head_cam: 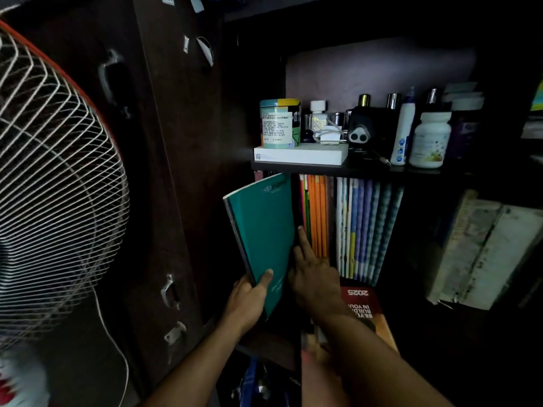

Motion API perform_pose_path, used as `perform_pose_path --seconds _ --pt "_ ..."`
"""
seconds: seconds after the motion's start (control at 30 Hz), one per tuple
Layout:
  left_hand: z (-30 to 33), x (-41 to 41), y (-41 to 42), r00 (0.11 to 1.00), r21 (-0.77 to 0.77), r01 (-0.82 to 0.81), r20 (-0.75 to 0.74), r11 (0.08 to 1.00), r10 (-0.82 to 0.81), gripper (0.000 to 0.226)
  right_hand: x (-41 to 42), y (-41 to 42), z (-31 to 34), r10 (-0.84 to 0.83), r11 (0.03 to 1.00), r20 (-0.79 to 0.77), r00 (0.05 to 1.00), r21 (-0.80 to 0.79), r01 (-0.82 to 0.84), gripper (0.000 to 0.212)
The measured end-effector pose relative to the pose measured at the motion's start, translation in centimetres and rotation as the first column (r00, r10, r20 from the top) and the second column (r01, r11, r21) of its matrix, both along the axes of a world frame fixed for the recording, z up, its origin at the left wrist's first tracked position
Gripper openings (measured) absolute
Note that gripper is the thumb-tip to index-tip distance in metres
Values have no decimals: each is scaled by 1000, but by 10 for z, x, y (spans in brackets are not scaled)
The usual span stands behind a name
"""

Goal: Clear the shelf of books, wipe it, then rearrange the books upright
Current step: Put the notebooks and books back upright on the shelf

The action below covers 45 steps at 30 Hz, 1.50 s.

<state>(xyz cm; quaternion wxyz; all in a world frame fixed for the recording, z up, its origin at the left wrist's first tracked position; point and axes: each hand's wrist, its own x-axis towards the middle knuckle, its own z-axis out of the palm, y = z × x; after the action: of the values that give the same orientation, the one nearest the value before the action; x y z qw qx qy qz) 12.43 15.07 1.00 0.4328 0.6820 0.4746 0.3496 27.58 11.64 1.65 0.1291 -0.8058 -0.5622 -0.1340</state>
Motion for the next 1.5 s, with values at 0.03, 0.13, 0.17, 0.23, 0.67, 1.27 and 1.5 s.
perform_pose_path --seconds 0.03,0.13,0.17,0.23,0.67,1.27,1.5 --pt "0 4 3 999 27 2 -36 1000 -1 56 1 -2 -1 11 999 -29 1000 39 -10 48" --pt "4 19 8 967 164 14 -253 986 29 57 3 -4 -5 53 994 -51 997 96 -48 51" --pt "6 24 8 951 238 12 -301 971 62 56 4 -4 -6 64 993 -61 996 104 -57 51" --pt "8 33 12 947 380 21 -304 925 103 48 6 -2 -7 88 992 -66 994 100 -81 50" --pt "7 55 36 967 524 -48 -188 850 170 50 11 -2 1 289 938 -262 921 271 -218 32" --pt "9 78 39 963 717 -97 -108 691 247 32 15 -4 0 384 916 -418 823 288 -281 27" --pt "12 79 45 955 597 -44 -211 801 209 56 21 -10 14 299 786 -382 874 618 1 11"
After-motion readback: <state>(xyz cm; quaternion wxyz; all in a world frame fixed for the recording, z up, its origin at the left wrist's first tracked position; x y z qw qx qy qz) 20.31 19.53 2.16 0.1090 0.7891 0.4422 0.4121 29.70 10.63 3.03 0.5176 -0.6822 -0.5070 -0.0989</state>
